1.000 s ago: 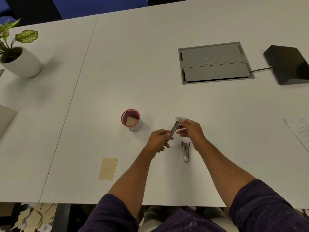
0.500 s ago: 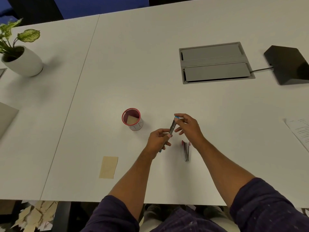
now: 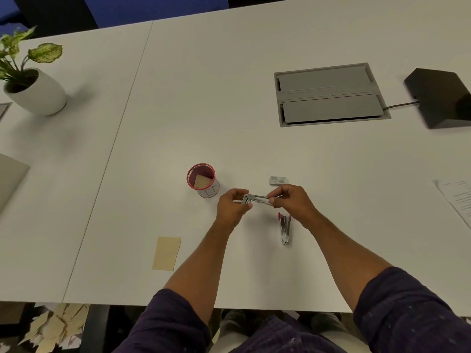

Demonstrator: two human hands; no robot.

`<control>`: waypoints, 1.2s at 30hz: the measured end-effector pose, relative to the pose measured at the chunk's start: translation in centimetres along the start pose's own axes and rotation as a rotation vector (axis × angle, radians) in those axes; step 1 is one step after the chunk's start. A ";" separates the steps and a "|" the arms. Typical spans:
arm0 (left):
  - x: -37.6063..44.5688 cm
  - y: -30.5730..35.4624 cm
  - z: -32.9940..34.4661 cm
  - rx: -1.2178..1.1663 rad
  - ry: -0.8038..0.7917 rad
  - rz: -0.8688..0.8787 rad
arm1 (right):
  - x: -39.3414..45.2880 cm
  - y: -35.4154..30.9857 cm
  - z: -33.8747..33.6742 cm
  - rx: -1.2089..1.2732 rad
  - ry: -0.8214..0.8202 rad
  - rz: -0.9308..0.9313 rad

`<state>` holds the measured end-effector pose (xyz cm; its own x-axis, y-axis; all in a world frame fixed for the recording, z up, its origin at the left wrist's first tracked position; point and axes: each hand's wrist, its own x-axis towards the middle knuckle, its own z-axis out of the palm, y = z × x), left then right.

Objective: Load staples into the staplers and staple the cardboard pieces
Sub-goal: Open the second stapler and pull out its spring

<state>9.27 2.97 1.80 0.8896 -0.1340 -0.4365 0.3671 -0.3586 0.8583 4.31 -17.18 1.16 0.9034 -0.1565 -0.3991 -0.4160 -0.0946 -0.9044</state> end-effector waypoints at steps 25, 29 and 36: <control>-0.3 -1.7 0.9 0.856 -0.110 0.334 | 0.7 1.0 -0.3 -0.149 -0.029 0.035; -0.2 -1.8 0.7 0.918 -0.117 0.356 | 1.0 0.9 -0.3 -0.103 -0.009 0.065; 1.0 -1.6 0.4 1.041 -0.145 0.400 | 1.2 1.3 -0.8 -0.025 0.044 0.117</control>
<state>9.41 3.06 -0.14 0.8275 -0.4943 -0.2662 -0.4037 -0.8534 0.3296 4.74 -18.26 -0.32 0.8432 -0.2110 -0.4945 -0.5215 -0.0971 -0.8477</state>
